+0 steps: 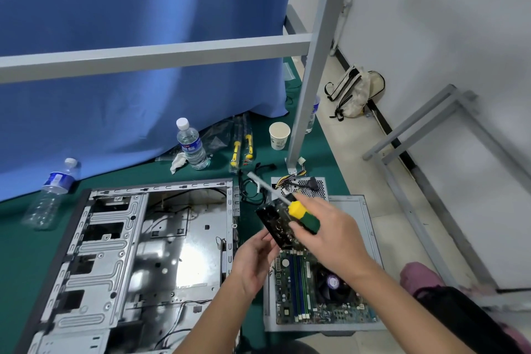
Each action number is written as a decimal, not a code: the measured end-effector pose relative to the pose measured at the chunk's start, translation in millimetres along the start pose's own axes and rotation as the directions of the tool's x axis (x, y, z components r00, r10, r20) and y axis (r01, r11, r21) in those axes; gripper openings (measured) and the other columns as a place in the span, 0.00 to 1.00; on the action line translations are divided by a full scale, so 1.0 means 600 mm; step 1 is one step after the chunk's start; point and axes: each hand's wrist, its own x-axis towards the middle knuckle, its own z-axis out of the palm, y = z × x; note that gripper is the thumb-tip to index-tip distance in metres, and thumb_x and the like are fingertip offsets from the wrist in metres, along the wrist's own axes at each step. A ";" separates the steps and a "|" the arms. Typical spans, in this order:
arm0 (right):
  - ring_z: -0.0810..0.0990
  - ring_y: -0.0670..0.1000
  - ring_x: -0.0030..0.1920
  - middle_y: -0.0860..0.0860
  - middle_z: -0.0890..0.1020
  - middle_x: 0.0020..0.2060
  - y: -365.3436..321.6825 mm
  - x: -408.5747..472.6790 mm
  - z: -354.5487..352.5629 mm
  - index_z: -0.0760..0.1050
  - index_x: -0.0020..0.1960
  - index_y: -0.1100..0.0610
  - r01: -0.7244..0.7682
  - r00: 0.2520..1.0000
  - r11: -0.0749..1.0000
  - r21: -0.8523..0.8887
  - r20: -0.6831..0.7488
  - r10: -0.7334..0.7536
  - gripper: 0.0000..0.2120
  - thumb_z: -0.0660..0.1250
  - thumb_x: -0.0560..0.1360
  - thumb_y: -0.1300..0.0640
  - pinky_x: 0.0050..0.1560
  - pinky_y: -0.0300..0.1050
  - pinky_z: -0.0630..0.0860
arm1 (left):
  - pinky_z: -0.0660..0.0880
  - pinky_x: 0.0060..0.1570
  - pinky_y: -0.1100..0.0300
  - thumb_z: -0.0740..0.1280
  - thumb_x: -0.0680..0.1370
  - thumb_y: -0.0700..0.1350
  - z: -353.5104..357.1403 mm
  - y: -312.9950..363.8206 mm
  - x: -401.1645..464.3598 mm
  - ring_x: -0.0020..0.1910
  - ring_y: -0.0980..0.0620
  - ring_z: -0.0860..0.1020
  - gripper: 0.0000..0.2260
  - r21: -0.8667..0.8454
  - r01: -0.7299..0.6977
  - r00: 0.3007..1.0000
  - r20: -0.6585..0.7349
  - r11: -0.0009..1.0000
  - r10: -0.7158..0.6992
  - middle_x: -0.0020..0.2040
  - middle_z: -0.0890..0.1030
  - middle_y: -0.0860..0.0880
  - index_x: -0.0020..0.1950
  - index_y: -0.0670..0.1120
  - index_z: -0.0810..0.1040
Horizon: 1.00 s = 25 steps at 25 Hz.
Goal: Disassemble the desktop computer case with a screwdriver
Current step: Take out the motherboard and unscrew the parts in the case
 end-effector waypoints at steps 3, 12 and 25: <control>0.80 0.39 0.44 0.38 0.82 0.46 0.038 -0.006 -0.001 0.76 0.61 0.42 -0.265 0.964 0.939 0.220 0.031 0.265 0.18 0.74 0.73 0.50 0.42 0.31 0.75 | 0.76 0.61 0.52 0.53 0.82 0.28 -0.004 0.008 -0.002 0.56 0.45 0.82 0.13 0.314 -0.074 0.991 -0.086 0.946 0.106 0.55 0.83 0.39 0.59 0.36 0.75; 0.81 0.51 0.50 0.50 0.85 0.46 0.172 -0.075 0.048 0.80 0.52 0.54 -0.640 0.707 0.477 0.603 0.217 0.674 0.12 0.76 0.71 0.54 0.52 0.46 0.73 | 0.73 0.29 0.60 0.61 0.83 0.51 -0.018 0.012 -0.017 0.23 0.54 0.72 0.20 0.873 -0.015 0.969 -0.108 0.487 0.223 0.25 0.75 0.51 0.38 0.39 0.78; 0.69 0.61 0.70 0.59 0.70 0.71 0.274 -0.034 0.135 0.64 0.73 0.63 -0.784 0.540 0.342 0.518 0.300 0.786 0.35 0.74 0.73 0.53 0.71 0.60 0.62 | 0.80 0.52 0.55 0.69 0.79 0.41 -0.030 -0.005 0.002 0.42 0.51 0.79 0.02 0.940 0.030 0.963 -0.118 0.339 0.242 0.44 0.82 0.47 0.49 0.42 0.79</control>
